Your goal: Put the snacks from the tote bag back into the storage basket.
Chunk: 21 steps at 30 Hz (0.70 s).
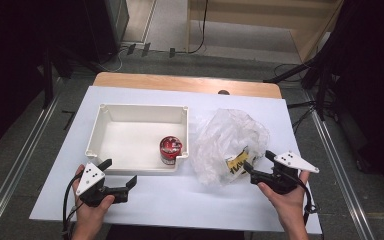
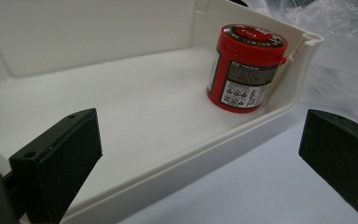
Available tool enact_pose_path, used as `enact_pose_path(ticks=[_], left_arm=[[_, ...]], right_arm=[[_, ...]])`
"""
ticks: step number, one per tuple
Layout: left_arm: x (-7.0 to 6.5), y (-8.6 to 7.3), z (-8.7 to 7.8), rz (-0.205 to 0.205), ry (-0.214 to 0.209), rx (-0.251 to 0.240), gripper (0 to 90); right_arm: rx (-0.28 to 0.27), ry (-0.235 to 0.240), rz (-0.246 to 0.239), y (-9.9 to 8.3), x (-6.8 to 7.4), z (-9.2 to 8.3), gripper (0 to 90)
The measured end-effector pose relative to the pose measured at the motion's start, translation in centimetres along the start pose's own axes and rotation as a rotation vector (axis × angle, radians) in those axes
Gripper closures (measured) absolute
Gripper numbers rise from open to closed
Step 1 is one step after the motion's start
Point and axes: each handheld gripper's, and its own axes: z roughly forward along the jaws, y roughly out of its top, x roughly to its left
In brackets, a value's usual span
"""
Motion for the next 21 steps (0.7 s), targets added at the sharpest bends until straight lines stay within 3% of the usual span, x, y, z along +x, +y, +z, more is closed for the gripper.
enact_pose_path(ticks=[5,21], left_arm=[[0.0,0.0,0.0,0.002,-0.001,0.0,0.0],[0.1,0.0,0.0,0.0,0.005,-0.002,0.0]], right_arm=[[-0.004,-0.034,0.025,-0.8,-1.5,-0.9,14.4],[0.003,-0.083,0.057,-2.8,-3.9,-2.6,14.4]])
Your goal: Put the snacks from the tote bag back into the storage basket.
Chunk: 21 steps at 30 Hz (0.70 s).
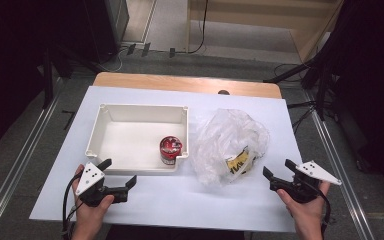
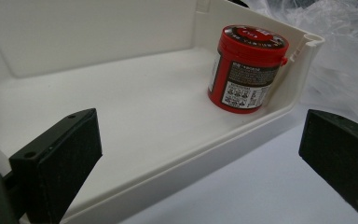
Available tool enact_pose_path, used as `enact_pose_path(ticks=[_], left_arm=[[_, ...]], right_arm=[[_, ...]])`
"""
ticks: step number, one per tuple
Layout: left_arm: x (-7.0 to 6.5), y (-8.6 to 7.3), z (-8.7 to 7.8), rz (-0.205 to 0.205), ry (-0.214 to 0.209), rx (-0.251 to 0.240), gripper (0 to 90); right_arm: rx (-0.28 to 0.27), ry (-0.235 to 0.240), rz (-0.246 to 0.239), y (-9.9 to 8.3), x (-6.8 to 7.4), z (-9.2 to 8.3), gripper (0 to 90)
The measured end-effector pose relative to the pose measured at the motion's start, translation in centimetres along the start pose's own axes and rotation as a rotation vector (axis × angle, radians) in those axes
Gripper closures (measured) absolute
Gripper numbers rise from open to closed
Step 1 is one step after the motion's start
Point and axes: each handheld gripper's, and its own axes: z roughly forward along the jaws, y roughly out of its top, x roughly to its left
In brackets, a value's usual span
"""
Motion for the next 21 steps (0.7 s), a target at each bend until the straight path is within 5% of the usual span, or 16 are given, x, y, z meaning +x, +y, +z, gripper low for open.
enact_pose_path(ticks=[21], left_arm=[[0.2,0.0,0.0,-0.004,0.004,0.002,0.0]], right_arm=[[0.031,-0.078,0.055,-3.8,-4.2,-2.3,14.4]])
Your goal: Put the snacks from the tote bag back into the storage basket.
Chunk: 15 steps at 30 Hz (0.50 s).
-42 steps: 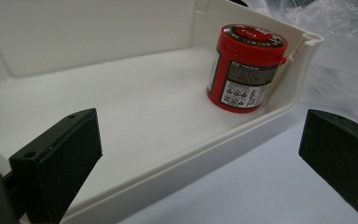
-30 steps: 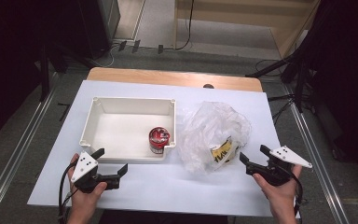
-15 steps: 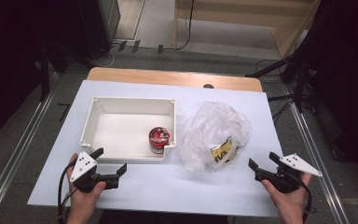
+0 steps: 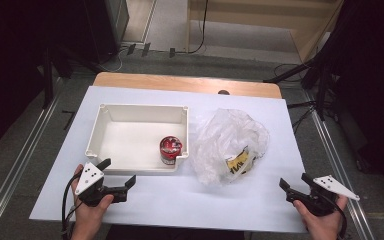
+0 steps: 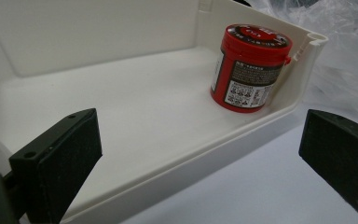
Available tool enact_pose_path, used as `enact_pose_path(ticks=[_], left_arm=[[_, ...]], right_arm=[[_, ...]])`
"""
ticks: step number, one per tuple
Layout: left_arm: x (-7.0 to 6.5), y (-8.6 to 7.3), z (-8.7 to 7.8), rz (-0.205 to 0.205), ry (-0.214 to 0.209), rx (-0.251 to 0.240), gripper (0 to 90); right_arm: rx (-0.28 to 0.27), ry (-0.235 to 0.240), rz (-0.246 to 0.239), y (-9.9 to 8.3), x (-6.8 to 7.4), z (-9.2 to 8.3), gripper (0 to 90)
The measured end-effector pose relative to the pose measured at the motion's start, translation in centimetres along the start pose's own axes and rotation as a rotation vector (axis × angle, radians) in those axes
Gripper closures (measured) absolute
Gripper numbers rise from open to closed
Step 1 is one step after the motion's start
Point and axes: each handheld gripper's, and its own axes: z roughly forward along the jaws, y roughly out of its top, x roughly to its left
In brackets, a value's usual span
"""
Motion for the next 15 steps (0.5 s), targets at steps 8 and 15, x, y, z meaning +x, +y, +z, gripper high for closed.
enact_pose_path(ticks=[8,15], left_arm=[[-0.2,-0.1,0.2,0.005,-0.005,0.005,0.0],[-0.3,-0.1,0.3,0.012,-0.001,0.008,0.0]], right_arm=[[-0.001,-0.018,0.037,-0.6,-1.3,-0.1,14.4],[0.0,-0.02,0.044,-0.8,-1.4,0.1,14.4]])
